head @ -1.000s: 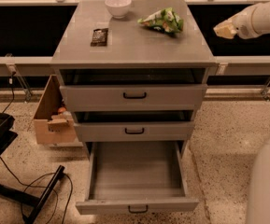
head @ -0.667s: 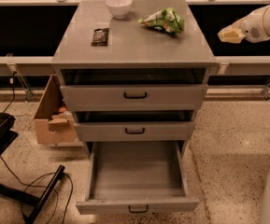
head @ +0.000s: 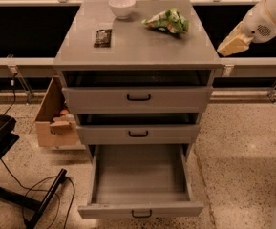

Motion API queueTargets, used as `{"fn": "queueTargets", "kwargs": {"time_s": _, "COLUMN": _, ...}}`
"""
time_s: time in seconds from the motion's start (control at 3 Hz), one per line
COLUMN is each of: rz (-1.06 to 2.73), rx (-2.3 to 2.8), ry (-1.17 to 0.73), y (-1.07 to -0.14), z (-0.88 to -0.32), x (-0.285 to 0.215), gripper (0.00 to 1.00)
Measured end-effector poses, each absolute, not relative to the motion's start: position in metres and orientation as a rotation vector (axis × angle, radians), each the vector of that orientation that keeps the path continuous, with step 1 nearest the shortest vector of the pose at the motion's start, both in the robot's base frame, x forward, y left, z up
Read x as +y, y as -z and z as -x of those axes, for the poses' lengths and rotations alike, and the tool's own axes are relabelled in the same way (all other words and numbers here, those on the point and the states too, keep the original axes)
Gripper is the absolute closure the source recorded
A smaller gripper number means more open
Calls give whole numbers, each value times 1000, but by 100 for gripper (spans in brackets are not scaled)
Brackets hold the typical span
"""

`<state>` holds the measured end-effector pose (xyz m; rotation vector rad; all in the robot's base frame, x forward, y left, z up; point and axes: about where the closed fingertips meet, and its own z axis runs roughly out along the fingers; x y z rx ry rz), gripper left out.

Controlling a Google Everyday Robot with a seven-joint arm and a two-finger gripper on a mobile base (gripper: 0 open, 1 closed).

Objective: Pick green rice chip bag from bottom drawer and place on counter

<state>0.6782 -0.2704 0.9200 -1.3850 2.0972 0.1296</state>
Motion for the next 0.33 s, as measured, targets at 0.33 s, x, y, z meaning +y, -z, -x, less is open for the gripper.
{"fn": "queueTargets", "kwargs": {"time_s": 0.33, "rz": 1442, "rx": 2199, "ry": -211, "y": -932, "z": -612, "x": -248, "gripper": 86}}
